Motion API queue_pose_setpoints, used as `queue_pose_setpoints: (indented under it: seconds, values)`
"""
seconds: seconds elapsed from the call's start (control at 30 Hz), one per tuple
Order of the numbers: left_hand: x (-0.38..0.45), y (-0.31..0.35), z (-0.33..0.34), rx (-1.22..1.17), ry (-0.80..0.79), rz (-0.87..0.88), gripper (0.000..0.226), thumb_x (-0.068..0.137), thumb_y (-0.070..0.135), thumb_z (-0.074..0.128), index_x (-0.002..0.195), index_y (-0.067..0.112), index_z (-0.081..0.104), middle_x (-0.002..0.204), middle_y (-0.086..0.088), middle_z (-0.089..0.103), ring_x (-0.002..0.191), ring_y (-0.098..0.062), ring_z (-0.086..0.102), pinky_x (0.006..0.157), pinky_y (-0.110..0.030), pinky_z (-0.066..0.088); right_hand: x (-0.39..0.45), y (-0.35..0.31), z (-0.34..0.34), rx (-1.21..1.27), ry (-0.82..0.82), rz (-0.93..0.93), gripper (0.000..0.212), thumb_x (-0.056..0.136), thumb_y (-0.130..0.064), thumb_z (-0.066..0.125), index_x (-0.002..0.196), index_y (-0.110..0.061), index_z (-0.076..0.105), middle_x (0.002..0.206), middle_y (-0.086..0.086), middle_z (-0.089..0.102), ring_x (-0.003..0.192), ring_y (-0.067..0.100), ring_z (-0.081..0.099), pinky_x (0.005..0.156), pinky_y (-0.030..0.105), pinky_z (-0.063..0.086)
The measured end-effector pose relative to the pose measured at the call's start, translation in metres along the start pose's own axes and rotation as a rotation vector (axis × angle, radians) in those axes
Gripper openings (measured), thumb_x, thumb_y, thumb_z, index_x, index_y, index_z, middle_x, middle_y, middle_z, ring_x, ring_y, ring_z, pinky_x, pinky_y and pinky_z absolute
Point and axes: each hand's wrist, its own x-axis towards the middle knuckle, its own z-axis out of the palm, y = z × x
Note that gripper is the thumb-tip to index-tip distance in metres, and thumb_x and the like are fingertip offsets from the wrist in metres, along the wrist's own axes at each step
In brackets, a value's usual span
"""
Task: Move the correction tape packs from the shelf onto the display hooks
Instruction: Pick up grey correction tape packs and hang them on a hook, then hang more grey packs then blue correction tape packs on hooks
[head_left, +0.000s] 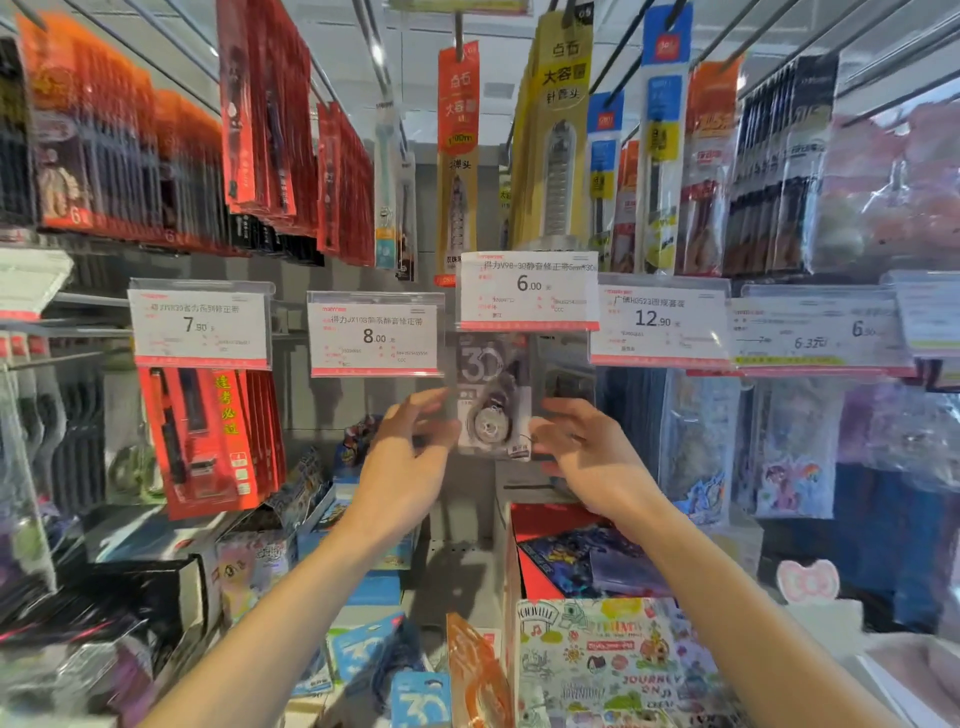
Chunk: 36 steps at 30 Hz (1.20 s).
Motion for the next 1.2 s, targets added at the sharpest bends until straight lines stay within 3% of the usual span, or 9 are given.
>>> queue_pose_setpoints:
  seconds: [0.13, 0.2, 0.27, 0.57, 0.87, 1.03, 1.1, 1.2]
  values:
    - [-0.033, 0.013, -0.014, -0.085, 0.046, -0.016, 0.017, 0.101, 0.021, 0.064, 0.115, 0.03, 0.066, 0.11, 0.008, 0.073, 0.104, -0.01, 0.069, 0.085, -0.028, 0.059, -0.033, -0.002, -0.022, 0.088, 0.023, -0.011, 0.013, 0.098, -0.038, 0.068, 0.108, -0.031, 0.072, 0.1, -0.006, 0.08, 0.093, 0.014, 0.078, 0.088, 0.04, 0.063]
    - [-0.05, 0.018, -0.019, -0.139, 0.06, -0.017, 0.014, 0.098, 0.019, 0.067, 0.109, 0.028, 0.069, 0.103, 0.006, 0.075, 0.097, -0.011, 0.073, 0.077, -0.025, 0.06, -0.049, -0.005, -0.031, 0.17, 0.006, -0.03, 0.011, 0.099, -0.033, 0.067, 0.105, -0.025, 0.072, 0.092, -0.003, 0.081, 0.083, 0.016, 0.079, 0.072, 0.028, 0.063]
    - [-0.067, 0.019, -0.023, -0.169, 0.074, -0.015, 0.014, 0.096, 0.017, 0.07, 0.107, 0.026, 0.071, 0.1, 0.002, 0.077, 0.089, -0.011, 0.075, 0.073, -0.02, 0.059, -0.066, -0.01, -0.034, 0.237, 0.004, -0.033, 0.012, 0.1, -0.029, 0.067, 0.107, -0.02, 0.071, 0.088, 0.002, 0.081, 0.077, 0.017, 0.077, 0.067, 0.021, 0.06]
    - [-0.116, 0.004, -0.059, -0.282, 0.056, -0.005, 0.012, 0.095, 0.017, 0.066, 0.105, 0.023, 0.071, 0.093, -0.002, 0.08, 0.083, -0.02, 0.076, 0.075, -0.037, 0.062, -0.128, -0.024, -0.004, 0.282, 0.017, -0.015, 0.011, 0.101, -0.019, 0.064, 0.107, -0.014, 0.072, 0.085, 0.008, 0.079, 0.069, 0.016, 0.072, 0.066, 0.024, 0.06]
    - [-0.129, -0.048, -0.16, -0.349, -0.029, -0.04, 0.015, 0.095, 0.005, 0.064, 0.107, 0.013, 0.067, 0.089, -0.008, 0.078, 0.073, -0.016, 0.073, 0.069, -0.024, 0.059, -0.165, -0.043, 0.09, 0.223, 0.095, 0.021, 0.01, 0.099, -0.01, 0.065, 0.104, -0.012, 0.073, 0.079, 0.005, 0.078, 0.065, 0.012, 0.07, 0.06, 0.021, 0.057]
    - [-0.131, -0.081, -0.213, -0.322, -0.084, -0.083, 0.016, 0.084, 0.025, 0.072, 0.1, 0.022, 0.069, 0.087, -0.005, 0.078, 0.073, -0.009, 0.072, 0.069, -0.016, 0.056, -0.172, -0.035, 0.14, 0.122, 0.077, 0.065, 0.008, 0.098, -0.013, 0.066, 0.101, -0.016, 0.073, 0.079, -0.002, 0.078, 0.067, 0.005, 0.07, 0.061, 0.016, 0.054]
    - [-0.131, -0.095, -0.225, -0.284, -0.131, -0.111, 0.015, 0.083, 0.03, 0.08, 0.095, 0.034, 0.072, 0.085, -0.002, 0.078, 0.073, -0.01, 0.072, 0.07, -0.019, 0.056, -0.173, -0.029, 0.153, 0.04, 0.074, 0.081, 0.008, 0.099, -0.017, 0.067, 0.101, -0.019, 0.074, 0.084, -0.003, 0.079, 0.071, 0.002, 0.071, 0.065, 0.015, 0.054]
    - [-0.132, -0.115, -0.228, -0.247, -0.209, -0.18, 0.018, 0.074, 0.043, 0.075, 0.091, 0.043, 0.071, 0.083, -0.002, 0.076, 0.071, -0.014, 0.07, 0.066, -0.028, 0.058, -0.171, -0.02, 0.169, -0.077, 0.047, 0.109, 0.008, 0.099, -0.019, 0.067, 0.098, -0.022, 0.074, 0.085, 0.008, 0.077, 0.071, 0.007, 0.069, 0.066, 0.018, 0.054]
